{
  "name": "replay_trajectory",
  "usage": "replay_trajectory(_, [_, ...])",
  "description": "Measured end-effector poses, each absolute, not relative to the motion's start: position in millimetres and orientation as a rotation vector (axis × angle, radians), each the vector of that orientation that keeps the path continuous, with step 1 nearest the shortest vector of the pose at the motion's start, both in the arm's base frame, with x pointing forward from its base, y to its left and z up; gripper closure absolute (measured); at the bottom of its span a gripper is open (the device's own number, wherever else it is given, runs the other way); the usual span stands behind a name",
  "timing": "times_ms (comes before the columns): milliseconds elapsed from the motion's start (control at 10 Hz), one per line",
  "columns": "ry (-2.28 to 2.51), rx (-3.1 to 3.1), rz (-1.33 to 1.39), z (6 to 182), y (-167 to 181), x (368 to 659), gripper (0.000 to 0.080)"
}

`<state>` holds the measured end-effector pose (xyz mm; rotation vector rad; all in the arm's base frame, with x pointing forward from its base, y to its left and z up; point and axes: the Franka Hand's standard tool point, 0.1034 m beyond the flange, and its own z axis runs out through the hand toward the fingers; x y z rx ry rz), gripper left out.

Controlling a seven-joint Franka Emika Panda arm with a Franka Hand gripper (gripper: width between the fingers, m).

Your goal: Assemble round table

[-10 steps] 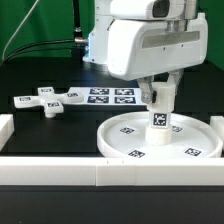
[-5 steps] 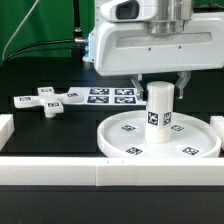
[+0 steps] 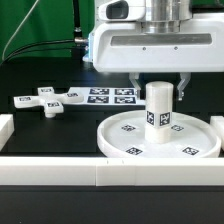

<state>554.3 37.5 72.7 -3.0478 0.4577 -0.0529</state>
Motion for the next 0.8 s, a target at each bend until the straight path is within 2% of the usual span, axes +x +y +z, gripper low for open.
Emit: replay_trajectory(800, [1.661, -2.520, 0.069, 73.4, 43.9, 553.2, 0.0390])
